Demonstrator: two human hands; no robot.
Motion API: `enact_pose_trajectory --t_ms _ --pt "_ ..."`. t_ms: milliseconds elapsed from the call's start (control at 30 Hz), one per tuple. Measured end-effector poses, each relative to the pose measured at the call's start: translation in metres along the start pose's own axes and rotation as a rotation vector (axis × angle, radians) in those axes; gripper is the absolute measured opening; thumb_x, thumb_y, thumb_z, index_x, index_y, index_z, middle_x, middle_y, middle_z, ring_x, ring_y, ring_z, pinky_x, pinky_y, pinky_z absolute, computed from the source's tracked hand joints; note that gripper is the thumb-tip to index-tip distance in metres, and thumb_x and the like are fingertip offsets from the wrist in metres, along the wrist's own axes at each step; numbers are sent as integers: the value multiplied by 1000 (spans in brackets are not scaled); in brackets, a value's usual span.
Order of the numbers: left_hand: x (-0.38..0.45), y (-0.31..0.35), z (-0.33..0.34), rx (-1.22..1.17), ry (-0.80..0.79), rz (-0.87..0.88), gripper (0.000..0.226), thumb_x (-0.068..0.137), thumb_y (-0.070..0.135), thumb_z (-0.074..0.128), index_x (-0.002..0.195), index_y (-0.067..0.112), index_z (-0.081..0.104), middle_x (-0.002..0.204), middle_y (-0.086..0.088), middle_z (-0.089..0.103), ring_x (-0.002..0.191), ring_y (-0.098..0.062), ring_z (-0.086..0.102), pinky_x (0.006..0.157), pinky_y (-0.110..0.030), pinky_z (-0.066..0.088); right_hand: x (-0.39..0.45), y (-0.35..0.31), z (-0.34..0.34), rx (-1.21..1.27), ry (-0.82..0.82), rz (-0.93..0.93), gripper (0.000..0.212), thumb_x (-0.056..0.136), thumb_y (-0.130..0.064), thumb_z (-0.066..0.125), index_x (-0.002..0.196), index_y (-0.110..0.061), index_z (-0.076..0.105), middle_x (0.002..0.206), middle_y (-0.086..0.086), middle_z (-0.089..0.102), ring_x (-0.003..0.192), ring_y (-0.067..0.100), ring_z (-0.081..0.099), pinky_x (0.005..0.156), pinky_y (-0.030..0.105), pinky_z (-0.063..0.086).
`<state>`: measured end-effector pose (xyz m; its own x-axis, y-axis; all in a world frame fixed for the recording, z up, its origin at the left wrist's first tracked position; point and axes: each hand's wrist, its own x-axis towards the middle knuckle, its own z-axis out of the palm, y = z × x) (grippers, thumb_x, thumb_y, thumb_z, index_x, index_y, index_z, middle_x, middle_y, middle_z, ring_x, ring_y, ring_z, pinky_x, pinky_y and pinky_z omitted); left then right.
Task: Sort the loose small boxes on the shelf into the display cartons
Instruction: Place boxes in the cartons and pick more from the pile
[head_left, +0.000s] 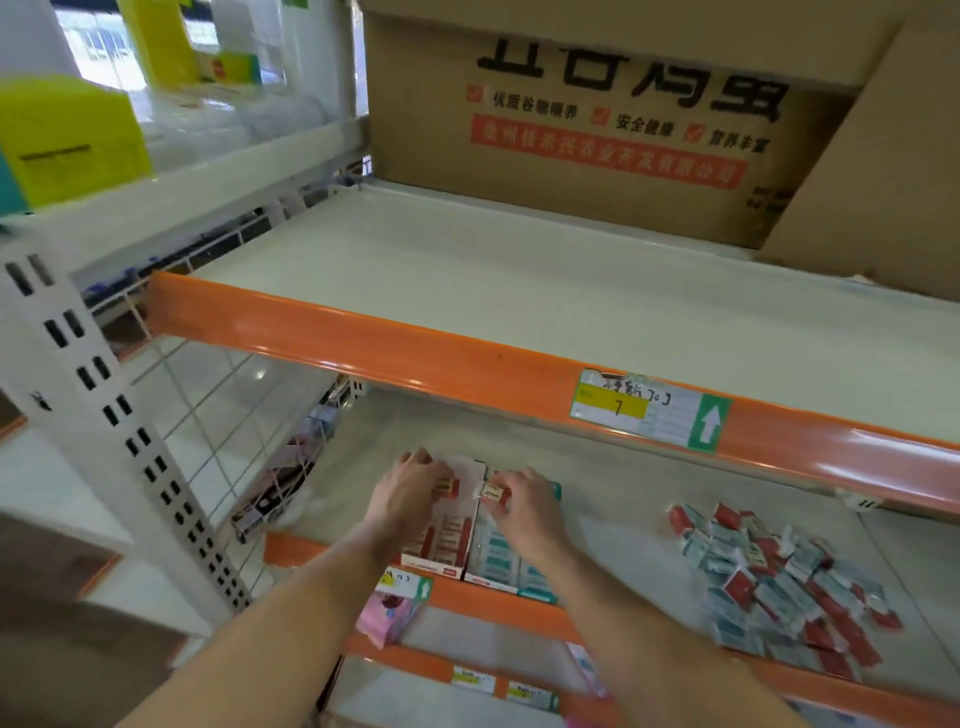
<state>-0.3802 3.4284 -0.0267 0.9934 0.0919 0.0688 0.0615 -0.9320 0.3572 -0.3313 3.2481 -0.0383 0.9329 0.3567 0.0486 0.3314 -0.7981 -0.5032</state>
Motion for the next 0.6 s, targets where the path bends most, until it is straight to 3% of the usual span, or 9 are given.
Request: enact_pose_trajectory --t_ms 133,300,400,600 --pt "-4 -17 0 18 -31 -31 23 88 17 63 108 28 59 106 5 51 102 -18 49 84 -33 51 4 -16 8 -11 -31 -2 37 96 -33 62 130 -19 60 124 -1 55 117 17 50 98 29 40" --pt "-1 -22 4 105 -103 42 22 90 33 64 110 25 63 119 4 54 108 -20 47 90 -34 48 7 -29 16 -41 -57 -1 40 95 -32 62 134 -22 57 129 -2 54 122 16 48 105 31 40" --pt "1 -21 4 184 -121 52 28 93 27 60 120 21 61 125 1 52 113 -23 46 92 -35 46 8 -33 20 -77 -78 1 40 96 -29 62 135 -22 57 129 -2 53 123 17 47 105 31 41" --pt "4 -21 6 255 -145 70 25 95 23 57 118 16 65 131 0 51 114 -24 45 96 -35 45 13 -39 26 -127 -103 -12 39 95 -26 62 134 -25 57 129 -3 52 125 17 46 102 33 43"
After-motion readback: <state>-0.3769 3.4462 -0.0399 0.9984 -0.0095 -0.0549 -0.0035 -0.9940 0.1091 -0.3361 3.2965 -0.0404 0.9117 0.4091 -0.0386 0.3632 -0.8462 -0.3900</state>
